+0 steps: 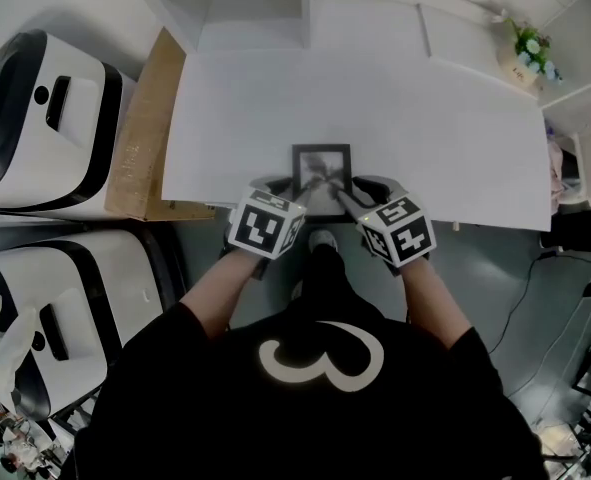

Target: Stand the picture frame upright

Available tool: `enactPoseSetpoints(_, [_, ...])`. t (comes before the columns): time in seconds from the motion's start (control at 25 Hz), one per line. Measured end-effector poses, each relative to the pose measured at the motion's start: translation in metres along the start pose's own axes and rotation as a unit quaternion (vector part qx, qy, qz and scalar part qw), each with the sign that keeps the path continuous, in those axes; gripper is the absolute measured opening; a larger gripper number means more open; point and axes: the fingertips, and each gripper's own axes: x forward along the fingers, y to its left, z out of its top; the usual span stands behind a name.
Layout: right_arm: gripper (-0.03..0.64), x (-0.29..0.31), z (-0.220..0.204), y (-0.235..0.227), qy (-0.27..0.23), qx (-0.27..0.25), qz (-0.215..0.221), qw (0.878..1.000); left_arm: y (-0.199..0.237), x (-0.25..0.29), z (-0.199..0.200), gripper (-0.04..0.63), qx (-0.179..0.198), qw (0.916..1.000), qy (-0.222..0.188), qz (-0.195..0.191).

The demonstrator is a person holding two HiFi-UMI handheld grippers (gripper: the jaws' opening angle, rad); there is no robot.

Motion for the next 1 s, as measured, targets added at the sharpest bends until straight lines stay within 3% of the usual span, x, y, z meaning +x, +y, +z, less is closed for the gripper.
enactPoseSetpoints(0.6, [0.126,-0.010,-0.016,0.006,-0.018,0.071,0.023,0.997,-0.014,-0.004,-0.010,0.143,-0.004,0.9999,0.006,-0.012])
enactPoseSetpoints(0.84, [0.127,-0.020,-0.020,0.009,-0.026,0.137,0.063,0.988,-0.016,-0.011,-0.018,0.161,-0.095,0.9921,0.009,-0.082])
enactPoseSetpoints(0.92, [0.127,-0.028,-0.024,0.011,-0.030,0.159,0.076,0.984,-0.019,-0.018,-0.020,0.161,-0.126,0.9858,0.003,-0.111])
enactPoseSetpoints(1.0, [0.127,-0.033,-0.028,0.015,-0.033,0.187,0.096,0.977,-0.023,-0.026,-0.022,0.161,-0.164,0.9743,-0.003,-0.154])
